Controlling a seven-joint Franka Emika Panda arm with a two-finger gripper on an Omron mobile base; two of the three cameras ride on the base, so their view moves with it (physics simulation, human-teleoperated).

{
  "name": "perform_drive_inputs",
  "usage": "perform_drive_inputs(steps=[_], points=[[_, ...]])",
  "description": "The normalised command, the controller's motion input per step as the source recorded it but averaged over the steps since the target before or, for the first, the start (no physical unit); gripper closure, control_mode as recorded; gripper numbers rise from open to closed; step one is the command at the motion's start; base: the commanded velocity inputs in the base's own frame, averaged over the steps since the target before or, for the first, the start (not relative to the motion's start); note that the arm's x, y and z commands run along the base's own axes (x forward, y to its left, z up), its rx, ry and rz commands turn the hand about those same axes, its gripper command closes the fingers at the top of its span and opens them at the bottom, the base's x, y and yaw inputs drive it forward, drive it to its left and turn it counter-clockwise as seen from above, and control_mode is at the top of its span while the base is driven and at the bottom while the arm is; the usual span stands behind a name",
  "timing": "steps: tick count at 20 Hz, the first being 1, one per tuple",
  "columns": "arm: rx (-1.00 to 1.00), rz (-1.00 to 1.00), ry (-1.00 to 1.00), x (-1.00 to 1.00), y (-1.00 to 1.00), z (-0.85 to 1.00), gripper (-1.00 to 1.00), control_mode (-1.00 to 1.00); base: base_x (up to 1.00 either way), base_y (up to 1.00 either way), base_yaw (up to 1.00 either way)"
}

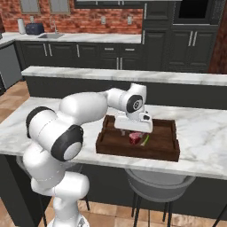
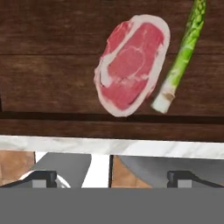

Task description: Create a steak meal by picking up the steak and asparagus from the tray and placing them on the plate. Leave the kiwi on the tray.

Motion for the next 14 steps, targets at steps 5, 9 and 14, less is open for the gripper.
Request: perform_drive_inputs(steps=[5,9,14], points=[[0.00,0.00,0.02,0.39,-0.04,-0.32,-1.00,-1.00,0.00,0.00,0.00],[0.00,0.00,0.00,0.27,0.00,-0.36,-1.00,-1.00,0.00,0.00,0.00],[0.02,0.00,-0.01,0.20,0.00,-0.31,-1.00,-1.00,0.00,0.00,0.00]])
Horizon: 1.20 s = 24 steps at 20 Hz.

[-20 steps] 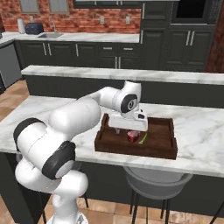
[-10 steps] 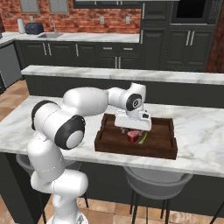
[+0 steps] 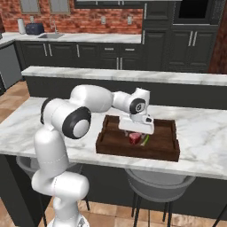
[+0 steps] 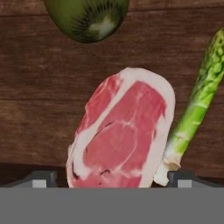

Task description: Create a steak meal by picking up the steak and asparagus from the tray and placing them on the plate. Leave the kiwi on the tray.

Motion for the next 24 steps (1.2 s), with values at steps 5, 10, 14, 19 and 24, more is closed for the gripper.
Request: perform_drive_inputs(steps=[5,10,14,19,24], points=[[0.00,0.00,-0.04,0.03,-0.02,-0.32,-1.00,-1.00,0.00,0.00,0.00],[0.00,0.00,-0.07,0.00,0.00,-0.34,-1.00,-1.00,0.00,0.00,0.00],[0.00,0.00,-0.08,0.00,0.06,-0.28,-1.00,-1.00,0.00,0.00,0.00],[0.00,0.00,-0.01,0.06,0.06,-0.05,1.00,-1.00,0.00,0.00,0.00],[0.00,0.00,-0.03,0.00,0.05,0.00,1.00,-1.00,0.00,0.00,0.00]])
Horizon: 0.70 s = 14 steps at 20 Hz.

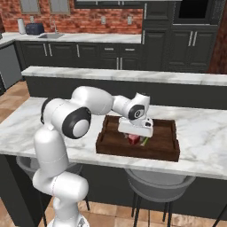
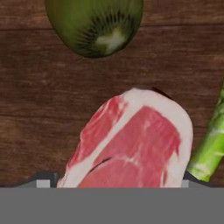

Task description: Create a steak meal by picking up the steak and asparagus from the tray and placing them on the plate. Leave the kiwi on the tray.

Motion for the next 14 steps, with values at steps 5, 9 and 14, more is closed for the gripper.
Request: perform_drive_inputs(steps=[5,9,14], points=[[0.00,0.00,-0.09,-0.02,0.00,0.12,1.00,-1.00,0.00,0.00,0.00],[0.01,0.00,-0.12,-0.21,0.00,0.83,1.00,-1.00,0.00,0.00,0.00],[0.02,0.02,0.00,-0.43,0.05,0.91,1.00,-1.00,0.00,0.00,0.00]])
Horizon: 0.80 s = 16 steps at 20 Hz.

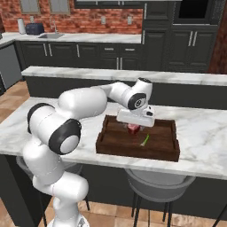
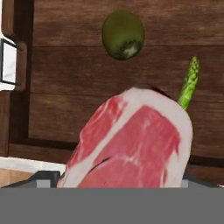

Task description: Create a steak meal by picking up the steak and asparagus from the tray and placing them on the plate. Leave the kiwi on the tray.

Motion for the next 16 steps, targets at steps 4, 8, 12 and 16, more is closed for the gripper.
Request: perform_drive_inputs(steps=[4,8,12,16], points=[[0.00,0.05,0.00,-0.52,0.56,0.51,1.00,-1.00,0.00,0.00,0.00],[0.00,0.04,0.00,-0.47,0.88,0.37,1.00,-1.00,0.00,0.00,0.00],[0.00,0.00,-0.10,-0.43,0.98,0.17,1.00,-1.00,0.00,0.00,0.00],[0.02,0.00,-0.10,-0.40,1.00,0.15,1.00,-1.00,0.00,0.00,0.00]])
